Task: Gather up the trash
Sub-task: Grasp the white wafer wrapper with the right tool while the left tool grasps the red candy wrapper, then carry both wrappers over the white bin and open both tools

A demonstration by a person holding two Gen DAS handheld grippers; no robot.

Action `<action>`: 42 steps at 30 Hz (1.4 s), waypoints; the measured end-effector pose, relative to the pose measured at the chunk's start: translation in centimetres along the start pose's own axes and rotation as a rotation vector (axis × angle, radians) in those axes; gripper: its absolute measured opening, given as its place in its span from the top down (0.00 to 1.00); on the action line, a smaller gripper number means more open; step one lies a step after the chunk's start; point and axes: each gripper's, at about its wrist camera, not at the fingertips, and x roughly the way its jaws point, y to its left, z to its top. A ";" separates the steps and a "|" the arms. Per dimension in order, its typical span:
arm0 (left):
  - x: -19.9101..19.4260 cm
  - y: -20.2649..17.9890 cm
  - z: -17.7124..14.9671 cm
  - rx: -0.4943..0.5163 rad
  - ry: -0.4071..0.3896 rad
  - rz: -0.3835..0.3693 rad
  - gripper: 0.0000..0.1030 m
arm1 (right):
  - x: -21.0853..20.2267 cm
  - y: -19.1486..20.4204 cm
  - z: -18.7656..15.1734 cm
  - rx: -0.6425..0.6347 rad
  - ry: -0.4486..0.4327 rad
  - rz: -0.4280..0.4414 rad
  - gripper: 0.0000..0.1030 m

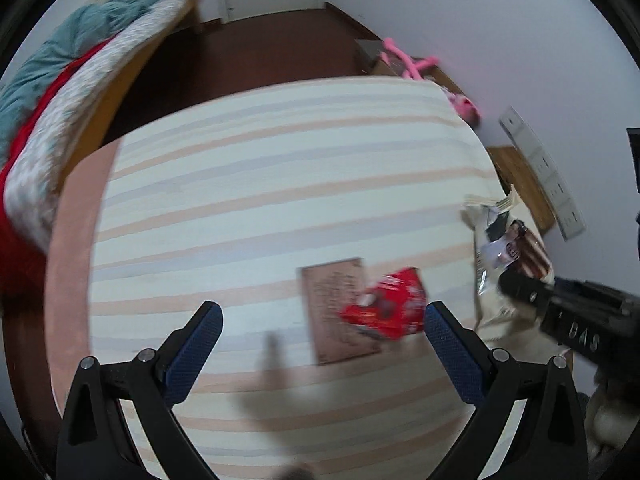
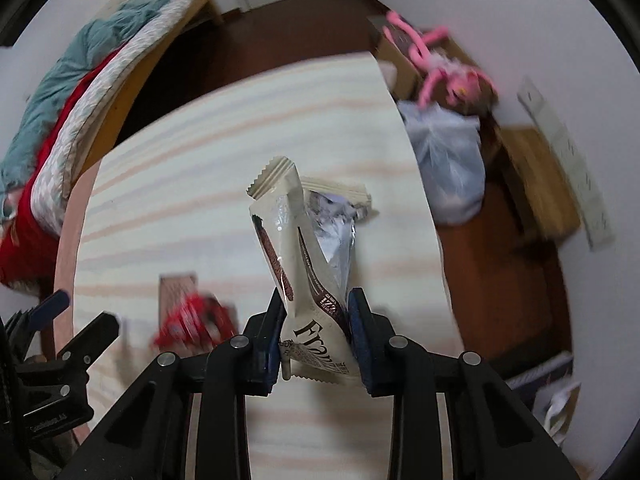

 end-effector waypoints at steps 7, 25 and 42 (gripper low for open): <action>3.1 -2.6 0.3 0.052 0.039 -0.020 0.10 | 0.9 -2.0 -2.9 0.065 0.018 0.015 0.70; 1.0 -2.8 0.3 0.065 -0.022 0.011 0.69 | -0.1 -2.9 -3.8 0.081 0.004 0.035 0.72; -15.1 7.6 -3.3 -0.091 -0.257 0.035 0.69 | -9.8 4.6 -5.1 -0.046 -0.120 0.167 0.73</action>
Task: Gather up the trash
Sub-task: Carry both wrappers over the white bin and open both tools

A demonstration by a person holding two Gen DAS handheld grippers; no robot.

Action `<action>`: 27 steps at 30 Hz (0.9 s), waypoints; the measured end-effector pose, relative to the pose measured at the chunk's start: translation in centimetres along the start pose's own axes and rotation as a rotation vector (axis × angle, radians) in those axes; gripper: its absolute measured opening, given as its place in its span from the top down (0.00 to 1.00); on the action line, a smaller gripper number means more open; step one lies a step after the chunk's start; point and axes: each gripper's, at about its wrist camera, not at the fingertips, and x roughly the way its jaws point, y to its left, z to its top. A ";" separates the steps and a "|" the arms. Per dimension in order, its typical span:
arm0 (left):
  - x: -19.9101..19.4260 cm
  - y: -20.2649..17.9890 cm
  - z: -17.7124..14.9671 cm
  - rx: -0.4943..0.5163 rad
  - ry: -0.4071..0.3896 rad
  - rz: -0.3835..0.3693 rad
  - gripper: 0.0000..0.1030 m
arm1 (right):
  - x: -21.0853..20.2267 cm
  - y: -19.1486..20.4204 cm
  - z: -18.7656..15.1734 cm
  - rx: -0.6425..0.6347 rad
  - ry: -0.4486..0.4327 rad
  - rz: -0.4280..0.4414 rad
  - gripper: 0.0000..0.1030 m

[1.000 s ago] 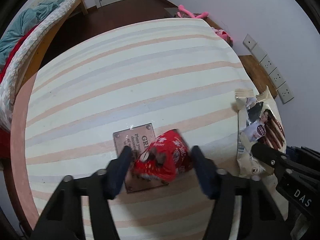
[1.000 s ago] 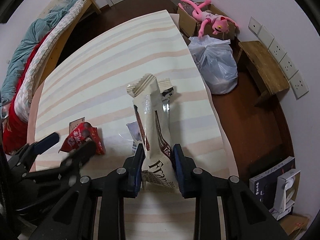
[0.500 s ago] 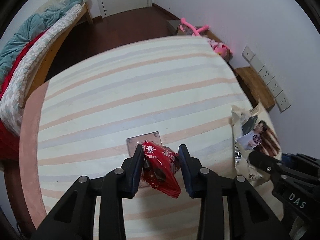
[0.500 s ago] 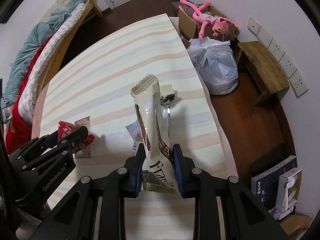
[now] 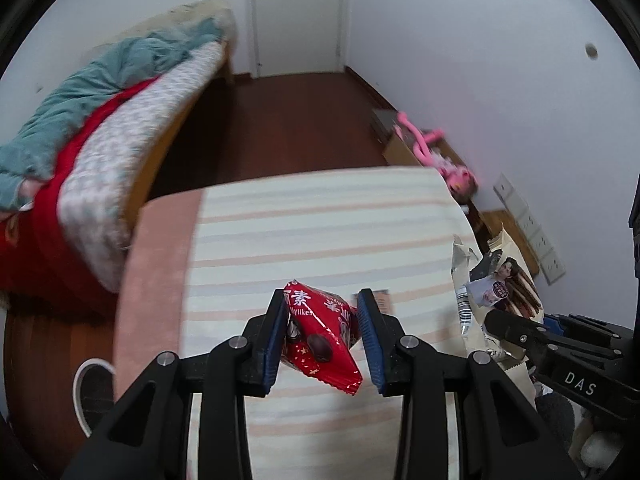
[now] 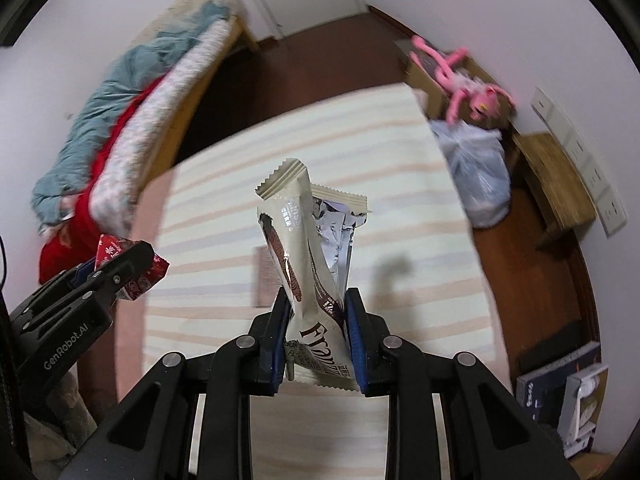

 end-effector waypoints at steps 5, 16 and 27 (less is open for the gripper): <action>-4.4 5.9 -0.8 -0.067 -0.051 0.055 0.69 | -2.4 6.9 -0.4 -0.089 -0.029 0.088 0.73; -11.8 23.0 -5.3 -0.253 -0.102 0.272 0.69 | -1.1 27.9 -3.6 -0.344 0.012 0.300 0.73; -6.4 40.4 -15.8 -0.559 0.103 0.316 0.69 | 12.6 47.0 -11.4 -0.553 0.269 0.360 0.74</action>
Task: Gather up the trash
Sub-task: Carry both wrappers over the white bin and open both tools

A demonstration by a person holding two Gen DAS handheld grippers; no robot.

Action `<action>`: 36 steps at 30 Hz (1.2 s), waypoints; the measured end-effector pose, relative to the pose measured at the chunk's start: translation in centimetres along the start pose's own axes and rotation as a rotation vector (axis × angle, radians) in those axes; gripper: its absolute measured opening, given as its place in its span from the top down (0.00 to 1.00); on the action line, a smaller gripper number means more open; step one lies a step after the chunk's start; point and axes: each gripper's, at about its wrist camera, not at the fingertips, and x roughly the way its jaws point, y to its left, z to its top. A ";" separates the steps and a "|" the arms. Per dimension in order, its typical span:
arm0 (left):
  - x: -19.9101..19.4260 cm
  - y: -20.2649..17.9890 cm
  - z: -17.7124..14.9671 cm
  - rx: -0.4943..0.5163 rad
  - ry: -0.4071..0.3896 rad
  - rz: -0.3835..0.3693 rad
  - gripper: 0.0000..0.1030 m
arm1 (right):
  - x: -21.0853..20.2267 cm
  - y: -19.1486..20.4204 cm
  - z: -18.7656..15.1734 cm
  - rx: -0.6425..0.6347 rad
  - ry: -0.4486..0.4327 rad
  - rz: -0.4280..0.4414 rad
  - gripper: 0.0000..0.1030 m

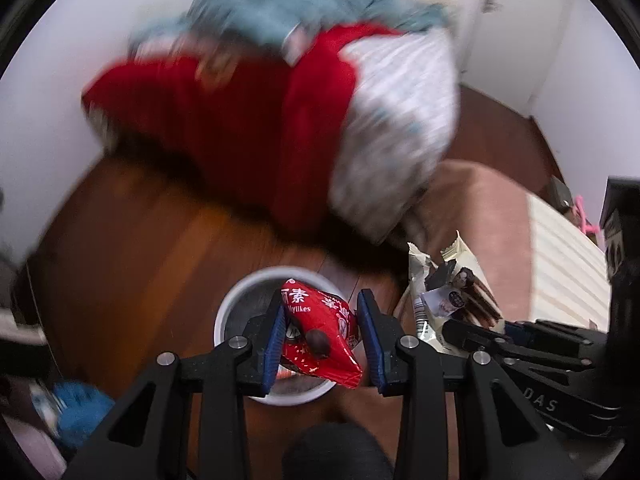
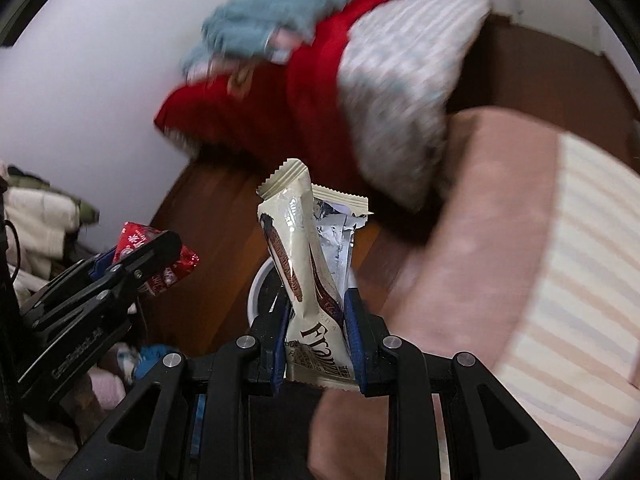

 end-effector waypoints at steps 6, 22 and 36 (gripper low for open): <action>9.1 7.6 -0.9 -0.199 0.210 -0.060 0.69 | 12.2 1.8 0.7 -0.017 0.200 -0.013 0.74; 16.8 12.2 -1.9 -0.377 0.379 -0.094 0.06 | 27.5 0.7 1.6 -0.008 0.444 -0.050 0.41; 8.9 11.8 -5.0 -0.276 0.255 0.151 0.00 | 23.0 2.2 1.0 -0.128 0.423 -0.154 0.00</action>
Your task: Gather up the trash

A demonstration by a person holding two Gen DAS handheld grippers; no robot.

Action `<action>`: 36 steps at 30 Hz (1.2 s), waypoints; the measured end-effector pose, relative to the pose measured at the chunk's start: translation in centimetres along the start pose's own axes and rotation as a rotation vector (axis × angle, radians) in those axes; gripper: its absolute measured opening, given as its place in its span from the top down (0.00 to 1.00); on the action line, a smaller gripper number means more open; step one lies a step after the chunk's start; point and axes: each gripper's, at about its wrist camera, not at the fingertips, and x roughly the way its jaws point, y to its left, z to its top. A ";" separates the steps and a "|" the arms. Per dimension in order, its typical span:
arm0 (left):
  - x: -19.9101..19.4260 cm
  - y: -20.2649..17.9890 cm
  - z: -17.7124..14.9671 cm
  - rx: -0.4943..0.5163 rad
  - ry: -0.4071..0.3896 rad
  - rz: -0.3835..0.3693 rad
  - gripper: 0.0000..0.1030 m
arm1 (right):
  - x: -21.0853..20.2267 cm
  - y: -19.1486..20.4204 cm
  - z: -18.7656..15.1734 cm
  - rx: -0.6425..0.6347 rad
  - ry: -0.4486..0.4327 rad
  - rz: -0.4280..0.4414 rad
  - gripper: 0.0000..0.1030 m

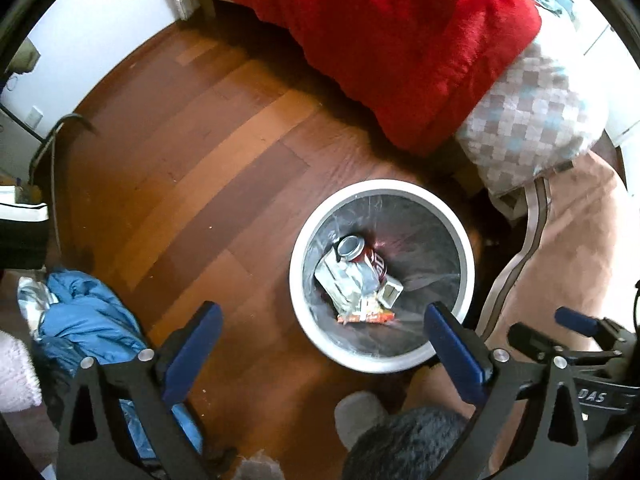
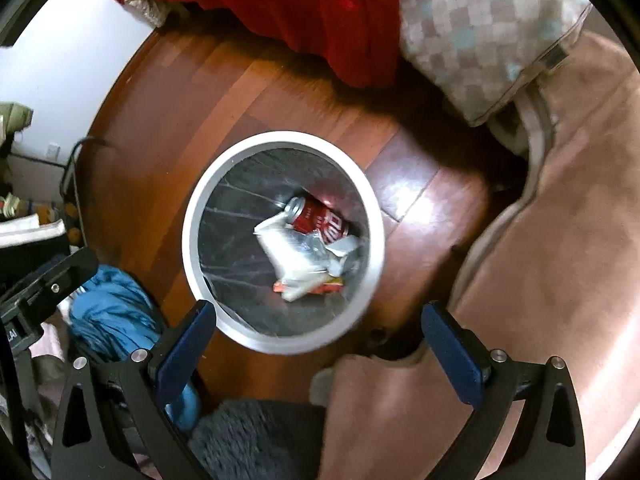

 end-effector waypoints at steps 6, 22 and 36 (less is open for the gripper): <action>-3.6 -0.9 -1.8 0.019 -0.033 -0.016 0.00 | -4.2 0.5 -2.3 -0.024 -0.032 -0.032 0.00; -18.8 -1.3 -6.2 0.053 -0.199 -0.139 0.00 | -20.8 2.3 -10.0 -0.075 -0.223 0.092 0.00; -26.9 -0.9 -9.1 0.076 -0.252 -0.270 0.00 | -32.5 5.2 -15.1 -0.172 -0.313 0.245 0.00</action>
